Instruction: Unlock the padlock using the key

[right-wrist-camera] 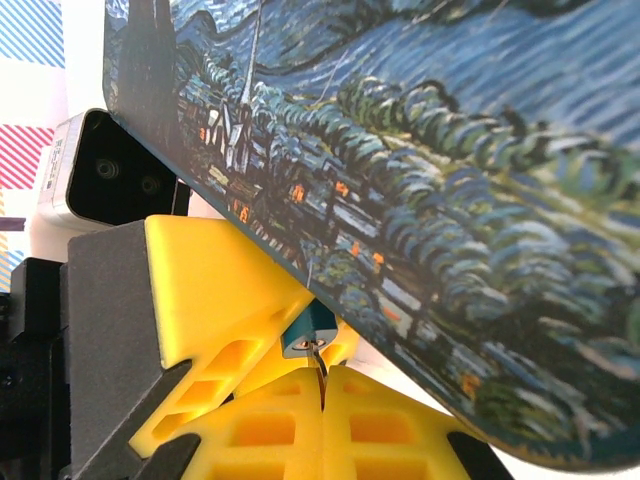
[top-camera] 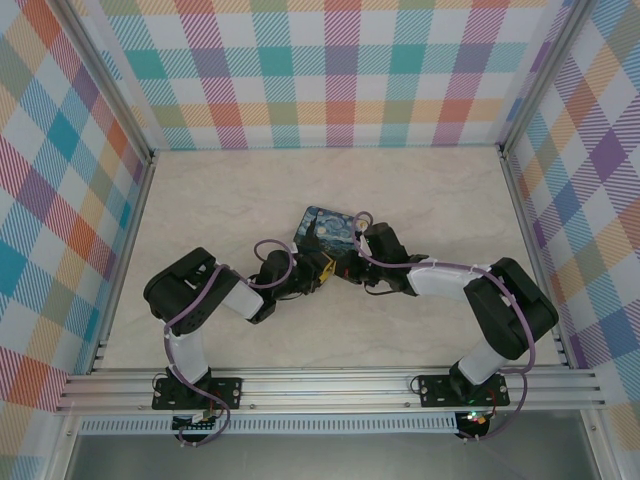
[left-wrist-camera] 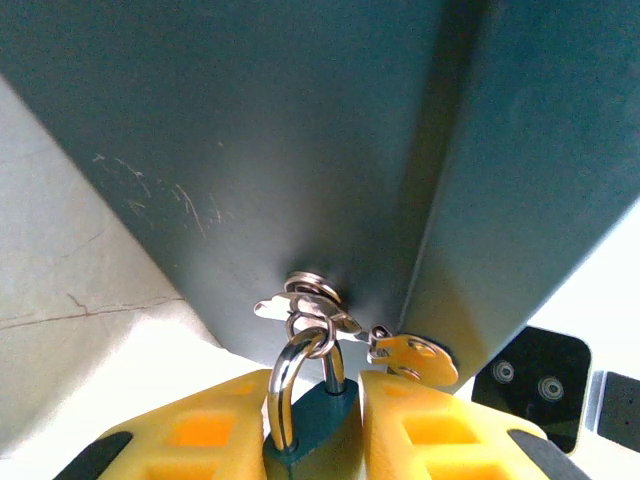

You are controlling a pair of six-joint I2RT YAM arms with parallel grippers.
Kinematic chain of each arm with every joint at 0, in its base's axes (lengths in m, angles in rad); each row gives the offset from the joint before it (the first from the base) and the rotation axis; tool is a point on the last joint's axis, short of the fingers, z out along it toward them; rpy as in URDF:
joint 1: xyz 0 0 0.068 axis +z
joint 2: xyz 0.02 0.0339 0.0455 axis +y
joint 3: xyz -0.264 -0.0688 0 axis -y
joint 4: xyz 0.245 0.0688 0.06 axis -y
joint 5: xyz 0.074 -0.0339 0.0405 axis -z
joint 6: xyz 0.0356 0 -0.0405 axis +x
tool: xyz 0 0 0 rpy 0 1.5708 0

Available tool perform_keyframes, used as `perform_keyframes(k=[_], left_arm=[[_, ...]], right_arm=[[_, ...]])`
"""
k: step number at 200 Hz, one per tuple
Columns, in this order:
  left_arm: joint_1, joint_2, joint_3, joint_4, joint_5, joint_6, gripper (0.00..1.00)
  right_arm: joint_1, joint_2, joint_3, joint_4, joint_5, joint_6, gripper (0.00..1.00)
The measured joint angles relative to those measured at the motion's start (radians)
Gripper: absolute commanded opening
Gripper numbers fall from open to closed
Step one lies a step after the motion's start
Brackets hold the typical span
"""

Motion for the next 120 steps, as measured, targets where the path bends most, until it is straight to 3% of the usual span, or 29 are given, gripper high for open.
perform_keyframes(k=[28, 72, 120], left_arm=[[0.0, 0.0, 0.0, 0.0, -0.002, 0.0, 0.23], [0.0, 0.0, 0.0, 0.0, -0.004, -0.007, 0.09], [0.0, -0.014, 0.0, -0.03, -0.013, 0.008, 0.03]], right_arm=[[0.0, 0.0, 0.002, -0.003, 0.0, 0.0, 0.0], [0.0, 0.001, 0.006, -0.01, 0.001, 0.004, 0.05], [-0.006, -0.006, 0.005, -0.012, 0.0, -0.021, 0.35]])
